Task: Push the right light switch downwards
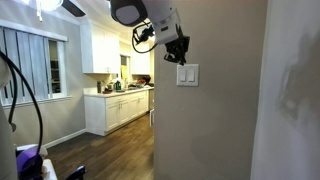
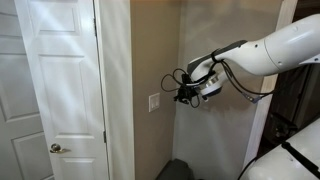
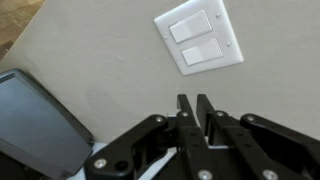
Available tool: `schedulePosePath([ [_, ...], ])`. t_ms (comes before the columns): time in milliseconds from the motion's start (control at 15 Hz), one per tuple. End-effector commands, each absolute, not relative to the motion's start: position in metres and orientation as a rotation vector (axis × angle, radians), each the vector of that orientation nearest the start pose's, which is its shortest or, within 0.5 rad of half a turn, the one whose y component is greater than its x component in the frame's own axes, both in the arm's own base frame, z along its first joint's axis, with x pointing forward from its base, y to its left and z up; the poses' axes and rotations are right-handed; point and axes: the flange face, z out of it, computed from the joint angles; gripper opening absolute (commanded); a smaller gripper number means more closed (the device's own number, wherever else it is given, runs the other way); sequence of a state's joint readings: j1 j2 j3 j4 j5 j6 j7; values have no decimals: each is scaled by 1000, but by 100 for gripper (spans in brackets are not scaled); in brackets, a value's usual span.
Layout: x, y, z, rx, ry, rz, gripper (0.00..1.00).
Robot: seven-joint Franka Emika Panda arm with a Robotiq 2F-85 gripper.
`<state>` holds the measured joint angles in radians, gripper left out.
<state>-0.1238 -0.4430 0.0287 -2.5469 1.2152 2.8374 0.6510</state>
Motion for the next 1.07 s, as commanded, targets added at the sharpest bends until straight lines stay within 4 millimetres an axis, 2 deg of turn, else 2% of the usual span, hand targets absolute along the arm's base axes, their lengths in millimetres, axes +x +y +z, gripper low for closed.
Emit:
schedulePosePath([
  [0, 444, -80, 482, -1169, 1839, -524, 0],
  [200, 459, -76, 487, -998, 1900, -554, 0],
  [333, 471, -74, 493, -928, 1917, -573, 0],
  [467, 483, -71, 490, -887, 1939, -559, 0],
  [733, 493, -65, 454, -915, 1994, -485, 0],
  [1000, 500, -53, 433, -948, 2017, -449, 0],
])
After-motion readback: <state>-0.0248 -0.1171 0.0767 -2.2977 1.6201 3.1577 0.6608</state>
